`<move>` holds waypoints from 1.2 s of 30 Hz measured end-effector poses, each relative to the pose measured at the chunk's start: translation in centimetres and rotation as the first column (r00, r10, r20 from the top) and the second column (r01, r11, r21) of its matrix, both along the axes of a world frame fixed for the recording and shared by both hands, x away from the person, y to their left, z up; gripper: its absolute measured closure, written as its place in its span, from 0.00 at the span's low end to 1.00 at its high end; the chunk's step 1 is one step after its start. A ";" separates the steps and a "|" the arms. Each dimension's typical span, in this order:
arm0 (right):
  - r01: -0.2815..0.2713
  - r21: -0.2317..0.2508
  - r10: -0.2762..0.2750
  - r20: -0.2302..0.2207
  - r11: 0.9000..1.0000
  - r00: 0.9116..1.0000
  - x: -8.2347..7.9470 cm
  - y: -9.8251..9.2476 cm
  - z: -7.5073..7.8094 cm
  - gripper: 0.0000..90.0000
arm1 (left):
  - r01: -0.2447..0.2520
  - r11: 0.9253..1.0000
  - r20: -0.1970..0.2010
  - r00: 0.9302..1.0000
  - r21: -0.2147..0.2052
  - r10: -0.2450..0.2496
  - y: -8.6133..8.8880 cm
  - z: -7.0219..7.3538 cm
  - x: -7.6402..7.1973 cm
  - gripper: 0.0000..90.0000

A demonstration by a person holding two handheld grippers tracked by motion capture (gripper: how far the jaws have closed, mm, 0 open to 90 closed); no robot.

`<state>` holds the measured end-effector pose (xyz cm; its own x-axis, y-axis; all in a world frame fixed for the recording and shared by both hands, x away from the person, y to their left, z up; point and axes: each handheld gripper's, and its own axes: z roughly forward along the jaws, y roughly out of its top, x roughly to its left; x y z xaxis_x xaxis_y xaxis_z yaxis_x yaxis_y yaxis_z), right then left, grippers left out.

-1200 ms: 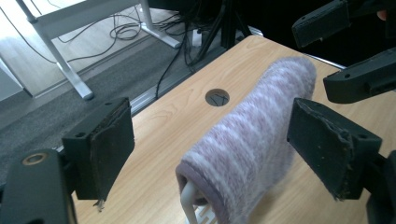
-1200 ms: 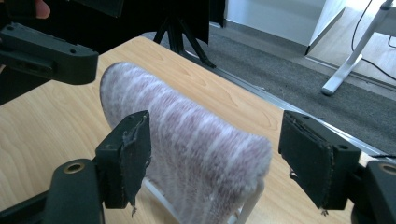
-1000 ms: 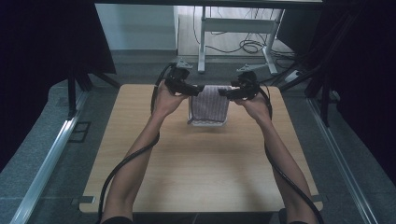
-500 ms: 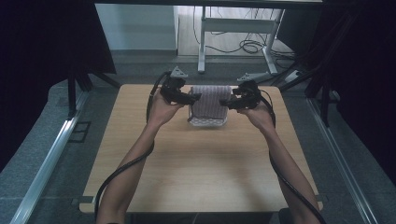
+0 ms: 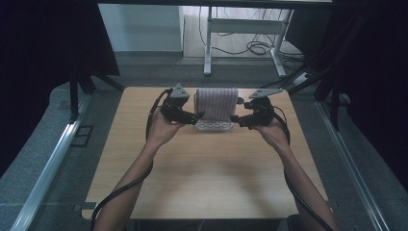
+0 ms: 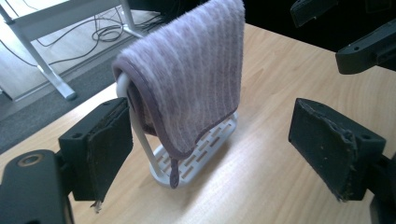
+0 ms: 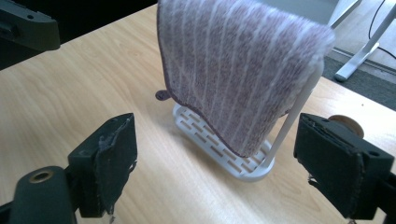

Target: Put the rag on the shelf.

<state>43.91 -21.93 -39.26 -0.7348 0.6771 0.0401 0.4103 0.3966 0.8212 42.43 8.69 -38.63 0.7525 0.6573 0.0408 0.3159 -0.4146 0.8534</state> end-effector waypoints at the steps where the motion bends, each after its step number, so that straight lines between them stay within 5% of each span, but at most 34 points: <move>1: -0.003 -0.001 0.003 0.000 1.000 1.000 -0.3 -0.1 -0.1 0.15 | 0.000 1.000 0.000 1.000 0.000 0.000 0.0 0.0 0.0 0.15; 13: -0.030 -0.023 0.030 0.002 0.999 1.000 -3.2 -0.4 -1.4 0.07 | 0.035 0.999 -0.003 0.999 -0.004 -0.035 0.6 -1.7 -3.4 0.14; 26: -0.048 -0.056 0.046 -0.032 0.997 0.998 -5.6 -0.3 -5.0 0.02 | 0.029 0.999 -0.044 0.999 0.014 -0.028 0.9 -4.9 -6.1 0.13; 36: -0.053 -0.057 0.050 -0.056 0.997 0.997 -6.7 0.0 -7.6 0.02 | 0.021 1.000 -0.095 0.995 -0.013 -0.022 1.9 -8.2 -7.6 0.13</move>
